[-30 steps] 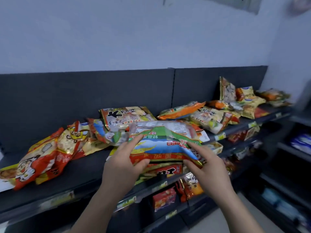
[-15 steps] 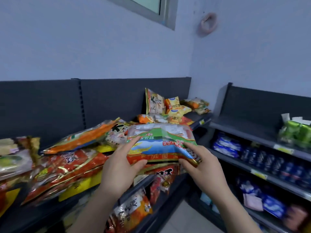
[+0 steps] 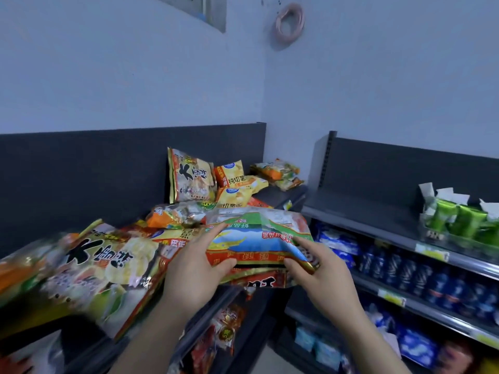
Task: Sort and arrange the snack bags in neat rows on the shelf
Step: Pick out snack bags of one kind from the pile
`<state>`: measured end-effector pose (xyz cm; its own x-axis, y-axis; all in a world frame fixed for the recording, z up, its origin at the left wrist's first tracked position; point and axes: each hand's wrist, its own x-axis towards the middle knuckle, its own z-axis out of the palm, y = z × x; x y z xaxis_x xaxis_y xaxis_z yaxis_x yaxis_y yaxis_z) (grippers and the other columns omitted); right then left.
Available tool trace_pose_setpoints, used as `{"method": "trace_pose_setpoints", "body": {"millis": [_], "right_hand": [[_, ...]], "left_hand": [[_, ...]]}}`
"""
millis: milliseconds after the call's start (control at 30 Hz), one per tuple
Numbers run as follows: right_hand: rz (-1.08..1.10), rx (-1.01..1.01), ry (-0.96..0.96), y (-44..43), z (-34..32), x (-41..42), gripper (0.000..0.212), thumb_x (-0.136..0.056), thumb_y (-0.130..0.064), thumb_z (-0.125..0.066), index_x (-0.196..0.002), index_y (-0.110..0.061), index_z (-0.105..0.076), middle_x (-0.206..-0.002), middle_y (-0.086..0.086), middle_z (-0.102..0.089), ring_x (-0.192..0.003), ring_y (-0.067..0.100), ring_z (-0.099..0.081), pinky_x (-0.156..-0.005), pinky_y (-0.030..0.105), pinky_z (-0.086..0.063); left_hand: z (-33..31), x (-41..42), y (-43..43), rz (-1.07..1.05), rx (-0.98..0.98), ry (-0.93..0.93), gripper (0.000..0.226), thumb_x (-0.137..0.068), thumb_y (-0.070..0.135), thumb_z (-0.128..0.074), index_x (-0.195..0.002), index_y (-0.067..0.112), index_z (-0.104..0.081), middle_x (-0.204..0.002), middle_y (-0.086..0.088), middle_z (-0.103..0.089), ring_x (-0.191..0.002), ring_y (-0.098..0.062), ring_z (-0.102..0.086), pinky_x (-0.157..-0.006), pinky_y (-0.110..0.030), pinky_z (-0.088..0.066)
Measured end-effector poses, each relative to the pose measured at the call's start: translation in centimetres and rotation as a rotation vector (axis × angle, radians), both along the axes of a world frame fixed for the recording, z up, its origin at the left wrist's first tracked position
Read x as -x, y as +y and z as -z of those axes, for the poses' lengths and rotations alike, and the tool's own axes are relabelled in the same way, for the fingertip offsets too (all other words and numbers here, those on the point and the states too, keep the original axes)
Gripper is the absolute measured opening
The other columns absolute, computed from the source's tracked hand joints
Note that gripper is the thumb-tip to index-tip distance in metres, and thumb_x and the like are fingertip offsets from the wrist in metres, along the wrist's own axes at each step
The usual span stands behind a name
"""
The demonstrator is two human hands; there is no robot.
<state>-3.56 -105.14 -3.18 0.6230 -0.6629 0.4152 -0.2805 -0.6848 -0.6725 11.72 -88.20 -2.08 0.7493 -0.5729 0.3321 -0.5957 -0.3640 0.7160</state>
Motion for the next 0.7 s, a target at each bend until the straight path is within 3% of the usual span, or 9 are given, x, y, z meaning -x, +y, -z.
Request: {"method": "trace_pose_setpoints", "body": {"millis": [167,233,333,500,633,700], "right_hand": [[0.016,0.008,-0.029,-7.8,-1.1,-6.0,0.046,-0.082,-0.04,-0.072,-0.127,-0.038,-0.059,-0.107,-0.019,-0.061,-0.1,0.002,-0.056,-0.081,0.022,-0.044],[0.016,0.011,-0.04,-11.1,-2.1,-8.6,0.048,-0.082,-0.042,-0.071,-0.128,-0.038,-0.059,-0.107,-0.021,-0.06,-0.1,0.001,-0.055,-0.081,0.021,-0.043],[0.016,0.01,-0.068,-15.9,-3.1,-12.0,0.047,-0.082,-0.046,-0.069,-0.127,-0.039,-0.058,-0.108,-0.022,-0.059,-0.102,0.001,-0.056,-0.086,0.026,-0.046],[0.014,-0.041,-0.09,-22.9,-3.1,-16.4,0.043,-0.083,-0.047,-0.068,-0.125,-0.039,-0.06,-0.104,-0.02,-0.06,-0.098,0.001,-0.057,-0.085,0.03,-0.049],[-0.007,-0.044,-0.082,-29.0,-2.7,-20.0,0.045,-0.083,-0.054,-0.062,-0.125,-0.038,-0.061,-0.106,-0.021,-0.061,-0.1,0.0,-0.057,-0.087,0.027,-0.047],[-0.028,-0.037,-0.083,-32.2,-2.6,-22.0,0.047,-0.084,-0.058,-0.057,-0.126,-0.039,-0.061,-0.109,-0.021,-0.061,-0.102,0.0,-0.056,-0.088,0.027,-0.046]], "left_hand": [[-1.6,-6.2,-7.8,0.012,0.001,-0.019,0.069,-0.084,0.039,-0.072,-0.141,0.052,-0.036,-0.139,0.005,-0.056,-0.079,-0.005,-0.061,-0.075,-0.028,-0.05],[-2.5,-8.9,-11.3,0.022,0.023,-0.034,0.068,-0.084,0.039,-0.072,-0.14,0.052,-0.037,-0.139,0.01,-0.054,-0.101,-0.017,-0.064,-0.084,-0.033,-0.053],[-3.2,-12.7,-16.6,0.042,0.06,-0.045,0.068,-0.083,0.035,-0.074,-0.14,0.05,-0.039,-0.141,0.012,-0.051,-0.123,-0.015,-0.053,-0.097,-0.038,-0.048],[-3.3,-17.3,-24.3,0.03,0.024,-0.038,0.067,-0.084,0.035,-0.074,-0.14,0.049,-0.04,-0.135,0.01,-0.056,-0.114,-0.02,-0.058,-0.088,-0.036,-0.049],[-3.0,-20.2,-29.7,-0.008,-0.011,-0.018,0.067,-0.084,0.035,-0.074,-0.141,0.047,-0.041,-0.117,-0.021,-0.063,-0.105,-0.039,-0.059,-0.082,-0.044,-0.051],[-2.8,-21.5,-32.4,-0.042,-0.014,-0.036,0.067,-0.084,0.035,-0.073,-0.142,0.045,-0.041,-0.117,-0.024,-0.061,-0.105,-0.041,-0.058,-0.081,-0.044,-0.051]]}}
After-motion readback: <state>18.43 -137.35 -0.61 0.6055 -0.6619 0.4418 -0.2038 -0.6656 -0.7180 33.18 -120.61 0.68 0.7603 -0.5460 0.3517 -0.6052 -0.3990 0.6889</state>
